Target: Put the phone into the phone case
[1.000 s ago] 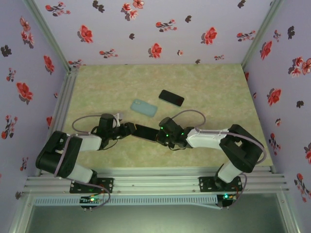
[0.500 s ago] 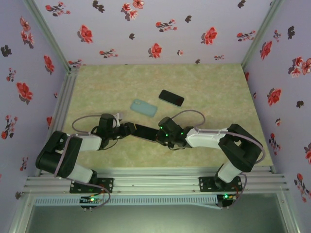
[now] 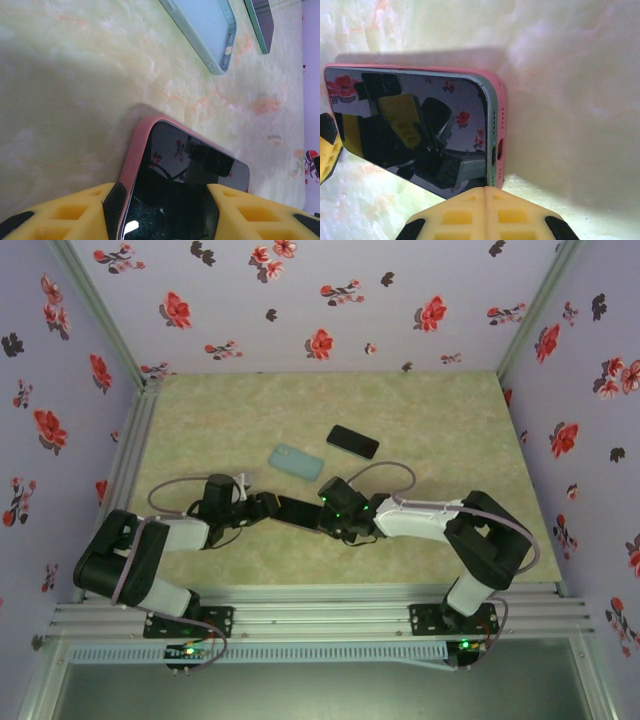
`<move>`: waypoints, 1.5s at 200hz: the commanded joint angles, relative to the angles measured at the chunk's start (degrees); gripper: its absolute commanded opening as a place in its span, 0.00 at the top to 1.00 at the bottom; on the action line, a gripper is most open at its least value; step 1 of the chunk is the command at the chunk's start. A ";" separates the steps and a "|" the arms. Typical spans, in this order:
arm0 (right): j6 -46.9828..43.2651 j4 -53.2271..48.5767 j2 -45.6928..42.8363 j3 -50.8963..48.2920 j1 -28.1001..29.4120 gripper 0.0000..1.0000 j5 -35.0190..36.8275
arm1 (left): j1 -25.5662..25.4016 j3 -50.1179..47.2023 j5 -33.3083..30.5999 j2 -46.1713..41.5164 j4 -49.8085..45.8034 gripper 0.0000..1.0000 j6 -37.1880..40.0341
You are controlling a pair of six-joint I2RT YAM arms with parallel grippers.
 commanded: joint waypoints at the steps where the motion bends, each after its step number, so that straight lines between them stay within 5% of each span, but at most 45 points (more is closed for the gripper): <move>1: -0.40 -1.40 6.20 -0.79 1.58 1.00 -0.28 | -0.77 -1.24 1.54 0.34 -2.81 0.50 -0.46; 300: 0.22 -2.90 14.71 1.71 2.51 1.00 -3.07 | -1.26 -0.80 1.14 1.48 -1.93 0.50 -1.62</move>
